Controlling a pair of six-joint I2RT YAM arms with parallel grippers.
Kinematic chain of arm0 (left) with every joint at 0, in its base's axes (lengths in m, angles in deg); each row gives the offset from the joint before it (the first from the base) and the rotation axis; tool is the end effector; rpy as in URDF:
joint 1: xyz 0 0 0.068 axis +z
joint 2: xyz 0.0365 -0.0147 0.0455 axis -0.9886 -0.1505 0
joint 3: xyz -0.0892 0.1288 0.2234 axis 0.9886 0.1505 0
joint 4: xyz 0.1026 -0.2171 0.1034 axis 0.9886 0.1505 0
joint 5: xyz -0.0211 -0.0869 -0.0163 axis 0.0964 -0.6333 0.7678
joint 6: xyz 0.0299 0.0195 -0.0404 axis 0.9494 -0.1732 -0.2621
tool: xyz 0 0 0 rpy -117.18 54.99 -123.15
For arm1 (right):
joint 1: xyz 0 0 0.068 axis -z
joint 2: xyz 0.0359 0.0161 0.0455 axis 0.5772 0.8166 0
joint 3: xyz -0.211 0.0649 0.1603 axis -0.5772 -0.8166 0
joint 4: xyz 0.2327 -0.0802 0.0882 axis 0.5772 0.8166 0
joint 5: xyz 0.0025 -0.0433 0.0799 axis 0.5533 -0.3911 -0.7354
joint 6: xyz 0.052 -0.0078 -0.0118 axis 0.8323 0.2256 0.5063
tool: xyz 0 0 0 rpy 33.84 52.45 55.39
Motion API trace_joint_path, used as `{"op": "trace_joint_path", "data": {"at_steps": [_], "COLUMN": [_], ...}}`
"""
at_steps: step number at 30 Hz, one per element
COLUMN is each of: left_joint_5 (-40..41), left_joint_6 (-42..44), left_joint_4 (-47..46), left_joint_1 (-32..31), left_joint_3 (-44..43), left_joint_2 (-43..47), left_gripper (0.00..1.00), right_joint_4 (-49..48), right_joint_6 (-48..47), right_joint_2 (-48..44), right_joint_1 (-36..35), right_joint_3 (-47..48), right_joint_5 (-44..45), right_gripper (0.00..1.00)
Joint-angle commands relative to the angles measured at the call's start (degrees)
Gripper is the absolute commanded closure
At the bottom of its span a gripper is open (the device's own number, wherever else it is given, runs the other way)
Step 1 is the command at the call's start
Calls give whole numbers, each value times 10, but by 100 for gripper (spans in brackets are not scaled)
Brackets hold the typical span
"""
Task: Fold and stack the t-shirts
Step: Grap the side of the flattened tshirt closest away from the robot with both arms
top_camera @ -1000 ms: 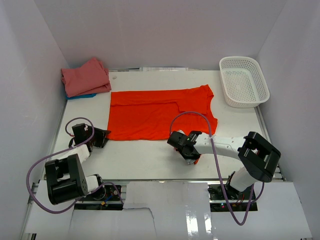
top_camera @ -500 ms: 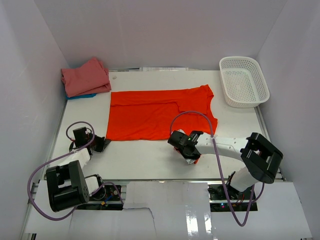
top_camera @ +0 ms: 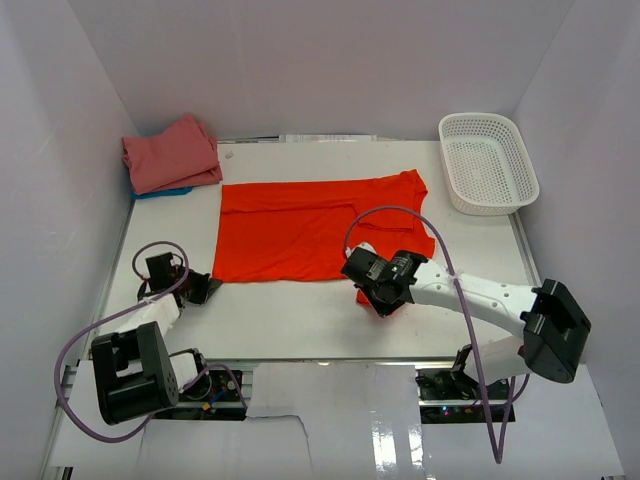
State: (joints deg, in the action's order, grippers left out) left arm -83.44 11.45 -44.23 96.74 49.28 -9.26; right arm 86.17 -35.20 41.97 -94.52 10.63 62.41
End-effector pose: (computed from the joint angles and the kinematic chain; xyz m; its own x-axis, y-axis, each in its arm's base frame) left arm 0.1846 0.0396 0.1269 -0.3471 -0.9319 -0.1053 -0.7050 0.3333 -0.6260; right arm 0.1370 0.2058 0.2218 -0.7172 -0.5966 -0.3602 -0.5489 0.8020 -0.2354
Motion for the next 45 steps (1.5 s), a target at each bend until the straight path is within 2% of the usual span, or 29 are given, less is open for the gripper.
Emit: {"op": "trace_joint_path", "data": {"at_steps": [1,9,25,39,45], "left_joint_5": [7,13,26,40,41], "left_joint_6": [12,0,-1,-10,-16], "left_joint_4": [33,42,72,80,82], "left_joint_1": [-4,-19,-33,-56,-63], "left_joint_3": [-28,-84,-181,-204,-204], "left_joint_2": [13,-14,-63,-71,-71], "left_gripper": [100,100,100,100,100], "right_joint_4": [51,59,28,46,37], "right_joint_6": [3,-44,-126,-136,-151], "right_joint_2": [-18,-9,46,71,85], "right_joint_1": [1,47,160,193,237], "right_joint_3": [46,107,159,236,255], "right_joint_5": [26,25,-5,37,26], "right_gripper": [92,92,92,92,92]}}
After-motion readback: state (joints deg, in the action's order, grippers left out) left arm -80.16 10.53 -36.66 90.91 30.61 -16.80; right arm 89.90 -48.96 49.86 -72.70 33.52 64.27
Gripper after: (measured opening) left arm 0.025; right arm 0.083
